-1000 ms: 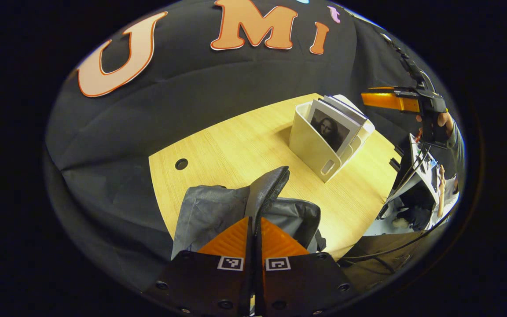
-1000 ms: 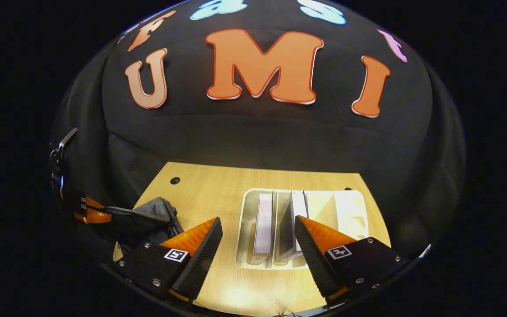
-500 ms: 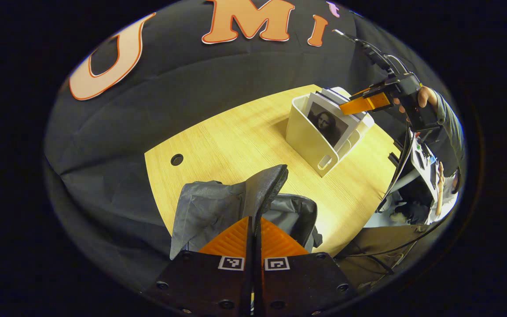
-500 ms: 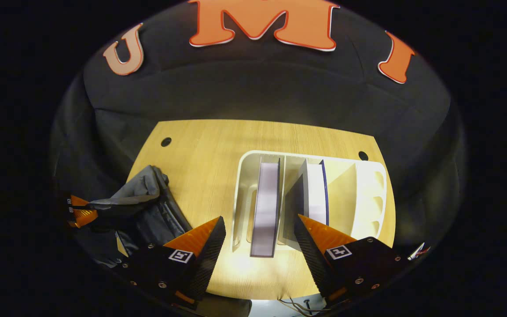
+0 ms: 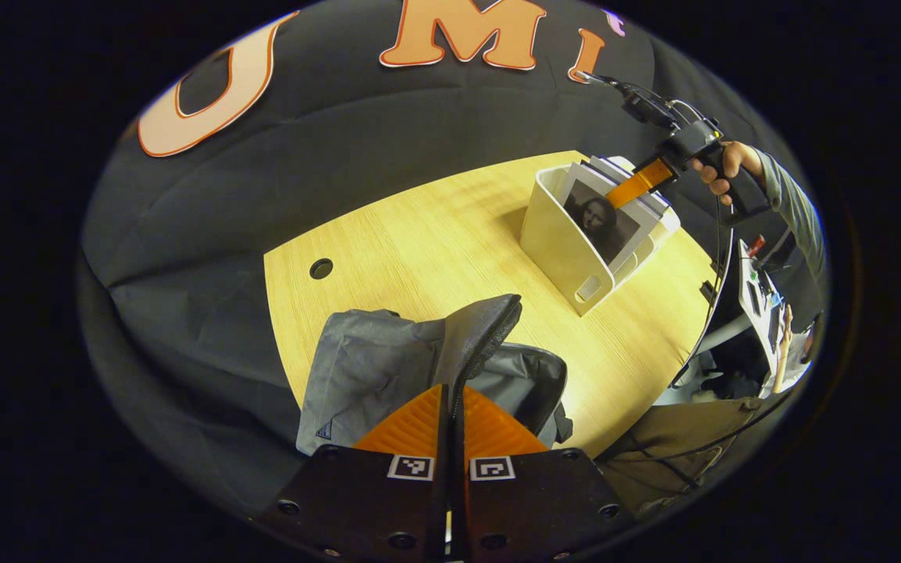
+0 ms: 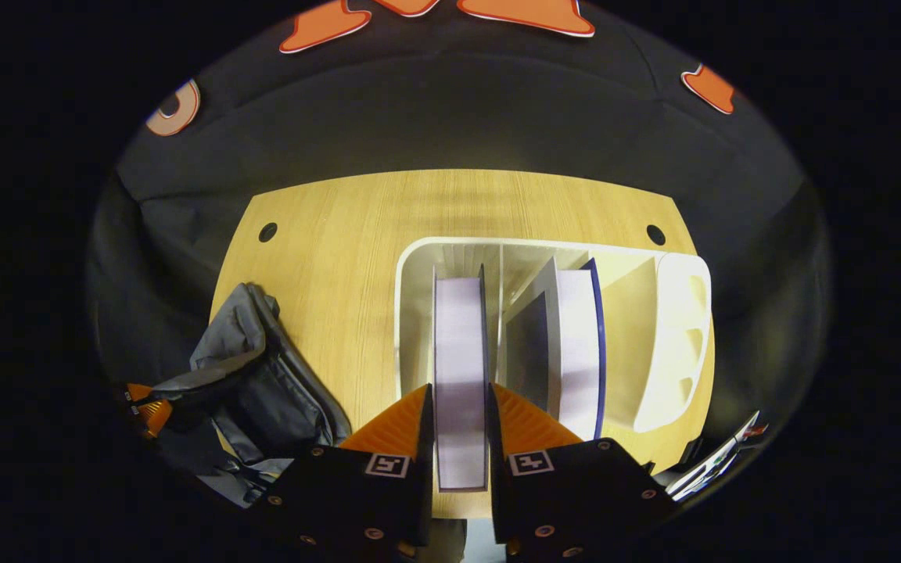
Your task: Open the schoolbag, grab two books from the bookshelf and put them into the schoolbag.
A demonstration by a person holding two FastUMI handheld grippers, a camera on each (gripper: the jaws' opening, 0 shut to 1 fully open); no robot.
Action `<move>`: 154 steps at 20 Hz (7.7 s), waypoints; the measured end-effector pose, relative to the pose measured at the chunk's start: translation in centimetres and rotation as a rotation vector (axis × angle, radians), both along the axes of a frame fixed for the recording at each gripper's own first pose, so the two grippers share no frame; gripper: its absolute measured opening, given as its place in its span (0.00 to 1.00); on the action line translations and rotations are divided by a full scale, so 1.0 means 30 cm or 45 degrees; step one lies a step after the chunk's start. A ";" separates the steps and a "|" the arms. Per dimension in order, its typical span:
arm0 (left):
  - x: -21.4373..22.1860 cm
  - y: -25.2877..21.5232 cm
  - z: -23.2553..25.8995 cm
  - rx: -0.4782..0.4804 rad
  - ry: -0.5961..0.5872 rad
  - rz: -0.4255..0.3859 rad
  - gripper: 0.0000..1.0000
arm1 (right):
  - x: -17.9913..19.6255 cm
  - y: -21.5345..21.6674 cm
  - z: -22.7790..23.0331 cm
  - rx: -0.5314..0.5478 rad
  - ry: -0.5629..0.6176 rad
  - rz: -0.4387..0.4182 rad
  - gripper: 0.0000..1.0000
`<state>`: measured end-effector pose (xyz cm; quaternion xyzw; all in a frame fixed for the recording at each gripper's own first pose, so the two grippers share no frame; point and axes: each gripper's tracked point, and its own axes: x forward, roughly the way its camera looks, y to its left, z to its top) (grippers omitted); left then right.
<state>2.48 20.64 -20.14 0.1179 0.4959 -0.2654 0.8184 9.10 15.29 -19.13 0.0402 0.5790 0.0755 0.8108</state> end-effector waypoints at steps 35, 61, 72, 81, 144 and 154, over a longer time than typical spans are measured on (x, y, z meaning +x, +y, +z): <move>-0.033 0.002 -0.056 0.013 -0.022 0.027 0.02 | -0.751 -0.012 0.122 0.691 -0.020 -0.357 0.29; -0.002 0.096 0.034 -0.086 -0.096 0.484 0.03 | -0.541 0.635 -0.037 1.280 0.009 -0.395 0.27; -0.070 0.037 0.052 -0.170 -0.080 0.457 0.03 | -0.451 0.880 -0.113 1.336 -0.033 -0.591 0.27; -0.084 0.009 0.048 -0.188 -0.084 0.410 0.03 | -0.442 1.052 -0.150 1.272 0.016 -0.567 0.33; -0.165 -0.113 -0.215 0.081 0.053 0.663 0.03 | 0.150 -0.187 -0.133 0.068 0.003 0.115 0.36; -0.154 -0.110 -0.202 0.073 0.011 0.523 0.02 | 0.023 -0.260 0.003 0.068 -0.092 -0.031 0.31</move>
